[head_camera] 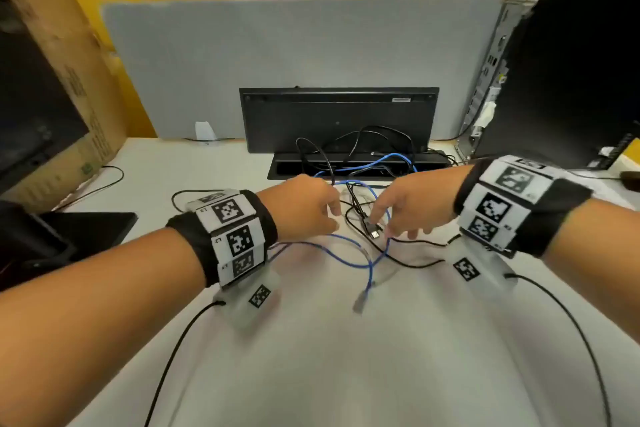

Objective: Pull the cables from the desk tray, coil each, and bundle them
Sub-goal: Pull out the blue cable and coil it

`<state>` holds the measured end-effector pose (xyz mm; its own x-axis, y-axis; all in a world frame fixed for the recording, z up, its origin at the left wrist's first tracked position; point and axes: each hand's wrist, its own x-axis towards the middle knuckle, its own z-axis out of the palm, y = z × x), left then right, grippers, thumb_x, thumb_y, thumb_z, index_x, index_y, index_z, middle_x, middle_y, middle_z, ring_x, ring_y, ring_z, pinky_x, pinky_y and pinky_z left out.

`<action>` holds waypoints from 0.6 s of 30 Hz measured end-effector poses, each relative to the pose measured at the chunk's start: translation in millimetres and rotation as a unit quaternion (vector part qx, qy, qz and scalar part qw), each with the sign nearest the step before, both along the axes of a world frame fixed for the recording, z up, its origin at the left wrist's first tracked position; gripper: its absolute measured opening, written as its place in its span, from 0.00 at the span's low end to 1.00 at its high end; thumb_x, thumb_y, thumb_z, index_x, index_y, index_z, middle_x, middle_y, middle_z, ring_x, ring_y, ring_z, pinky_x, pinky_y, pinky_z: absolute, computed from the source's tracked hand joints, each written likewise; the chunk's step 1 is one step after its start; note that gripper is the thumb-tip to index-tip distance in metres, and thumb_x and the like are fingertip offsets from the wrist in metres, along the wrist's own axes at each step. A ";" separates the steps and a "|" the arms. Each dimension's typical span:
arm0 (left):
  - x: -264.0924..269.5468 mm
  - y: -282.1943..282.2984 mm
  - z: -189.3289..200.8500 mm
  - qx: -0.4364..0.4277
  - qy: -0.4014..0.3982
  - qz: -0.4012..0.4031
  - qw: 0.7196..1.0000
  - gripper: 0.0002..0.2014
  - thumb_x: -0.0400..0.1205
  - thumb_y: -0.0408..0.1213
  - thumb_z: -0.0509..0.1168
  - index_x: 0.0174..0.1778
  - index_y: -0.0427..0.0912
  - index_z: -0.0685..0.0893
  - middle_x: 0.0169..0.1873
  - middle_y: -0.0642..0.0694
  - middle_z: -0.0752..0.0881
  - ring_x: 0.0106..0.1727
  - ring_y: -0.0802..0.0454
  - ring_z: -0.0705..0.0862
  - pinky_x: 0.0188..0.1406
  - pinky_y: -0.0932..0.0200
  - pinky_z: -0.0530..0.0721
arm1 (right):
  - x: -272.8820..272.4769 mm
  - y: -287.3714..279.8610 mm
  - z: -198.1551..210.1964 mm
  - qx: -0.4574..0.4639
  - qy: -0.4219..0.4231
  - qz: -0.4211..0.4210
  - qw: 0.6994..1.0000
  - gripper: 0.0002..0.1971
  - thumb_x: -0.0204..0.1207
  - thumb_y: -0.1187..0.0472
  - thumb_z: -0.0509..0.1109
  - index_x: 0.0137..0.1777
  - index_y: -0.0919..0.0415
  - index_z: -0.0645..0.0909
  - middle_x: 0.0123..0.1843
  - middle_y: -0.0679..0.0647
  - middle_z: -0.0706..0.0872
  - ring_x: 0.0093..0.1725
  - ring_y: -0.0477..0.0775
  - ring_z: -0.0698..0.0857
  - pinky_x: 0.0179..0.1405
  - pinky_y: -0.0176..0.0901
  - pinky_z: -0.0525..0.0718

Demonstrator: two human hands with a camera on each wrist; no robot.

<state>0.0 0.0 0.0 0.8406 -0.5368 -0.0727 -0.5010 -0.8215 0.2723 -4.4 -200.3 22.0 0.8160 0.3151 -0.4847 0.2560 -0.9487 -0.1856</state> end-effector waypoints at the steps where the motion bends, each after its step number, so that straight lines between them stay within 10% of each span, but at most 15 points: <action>1: -9.7 0.2 -2.0 0.022 -0.001 0.005 1.000 0.12 0.81 0.43 0.67 0.59 0.48 0.85 0.47 0.52 0.84 0.46 0.55 0.79 0.47 0.61 0.77 | -9.1 1.6 -4.7 0.004 0.008 -0.008 1.000 0.15 0.78 0.53 0.69 0.64 0.45 0.82 0.46 0.47 0.89 0.41 0.47 0.91 0.40 0.39 0.90; 9: -40.1 13.1 -18.5 0.128 -0.054 0.050 0.989 0.16 0.81 0.38 0.64 0.63 0.38 0.84 0.60 0.42 0.84 0.61 0.44 0.82 0.61 0.52 0.81 | -47.5 13.6 -26.1 0.016 -0.016 -0.049 0.999 0.22 0.77 0.51 0.71 0.70 0.43 0.76 0.35 0.44 0.82 0.22 0.40 0.82 0.29 0.34 0.83; 18: -12.7 6.9 -32.2 0.187 -0.059 0.059 0.979 0.10 0.82 0.36 0.61 0.56 0.40 0.84 0.50 0.42 0.86 0.51 0.44 0.84 0.51 0.53 0.85 | -25.6 29.3 -33.4 0.011 -0.025 -0.020 0.999 0.25 0.80 0.55 0.67 0.77 0.49 0.70 0.47 0.42 0.79 0.38 0.47 0.87 0.38 0.36 0.83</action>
